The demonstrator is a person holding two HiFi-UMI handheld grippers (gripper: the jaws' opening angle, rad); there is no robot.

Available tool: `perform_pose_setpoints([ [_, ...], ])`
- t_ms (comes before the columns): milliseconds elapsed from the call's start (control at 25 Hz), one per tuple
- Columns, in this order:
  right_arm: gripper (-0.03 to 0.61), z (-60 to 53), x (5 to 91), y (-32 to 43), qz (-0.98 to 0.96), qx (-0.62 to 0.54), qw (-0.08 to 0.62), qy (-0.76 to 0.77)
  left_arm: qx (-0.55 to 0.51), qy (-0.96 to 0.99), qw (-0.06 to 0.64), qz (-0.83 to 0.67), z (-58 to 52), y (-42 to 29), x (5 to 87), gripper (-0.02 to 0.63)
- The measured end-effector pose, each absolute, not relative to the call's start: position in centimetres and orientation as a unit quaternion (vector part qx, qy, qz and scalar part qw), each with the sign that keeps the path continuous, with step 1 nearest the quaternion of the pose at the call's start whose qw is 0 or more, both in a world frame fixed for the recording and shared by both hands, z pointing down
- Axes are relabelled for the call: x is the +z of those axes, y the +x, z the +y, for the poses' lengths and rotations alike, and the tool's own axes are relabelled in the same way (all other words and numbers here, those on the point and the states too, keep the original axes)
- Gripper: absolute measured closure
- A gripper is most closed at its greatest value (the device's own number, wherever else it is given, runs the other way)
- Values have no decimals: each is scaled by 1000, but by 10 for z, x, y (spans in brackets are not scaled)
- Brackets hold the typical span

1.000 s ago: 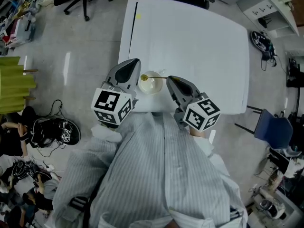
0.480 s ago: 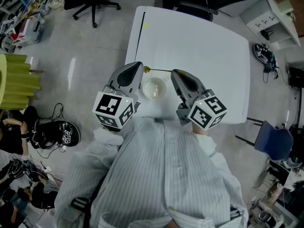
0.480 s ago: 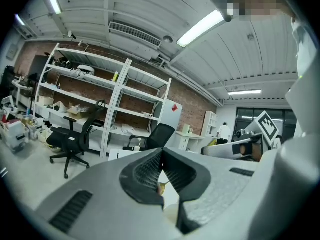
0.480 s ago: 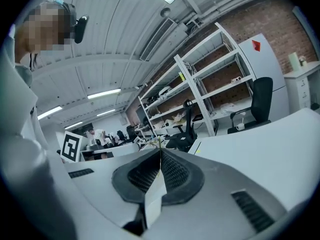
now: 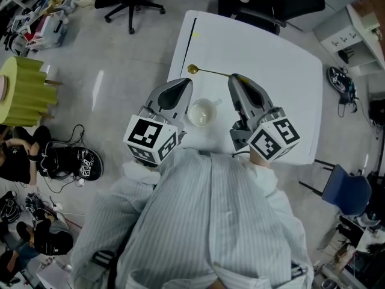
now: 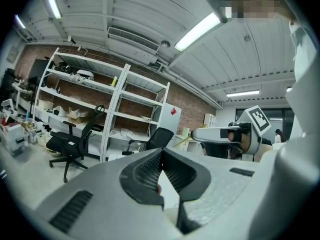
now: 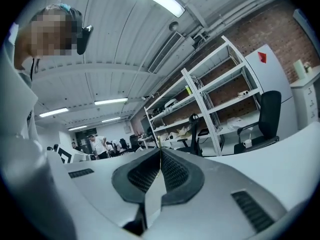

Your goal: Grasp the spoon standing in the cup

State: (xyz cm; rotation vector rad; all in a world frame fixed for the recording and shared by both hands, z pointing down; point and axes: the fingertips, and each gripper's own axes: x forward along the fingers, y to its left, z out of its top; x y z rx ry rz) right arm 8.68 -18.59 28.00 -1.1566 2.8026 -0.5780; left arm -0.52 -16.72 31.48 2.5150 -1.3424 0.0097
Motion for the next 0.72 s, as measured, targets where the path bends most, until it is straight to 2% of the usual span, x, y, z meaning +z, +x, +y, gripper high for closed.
perform_pose_setpoints([
  [720, 566, -182, 267, 101, 910, -164, 28, -379, 7, 878, 138, -458, -161, 3, 311, 606],
])
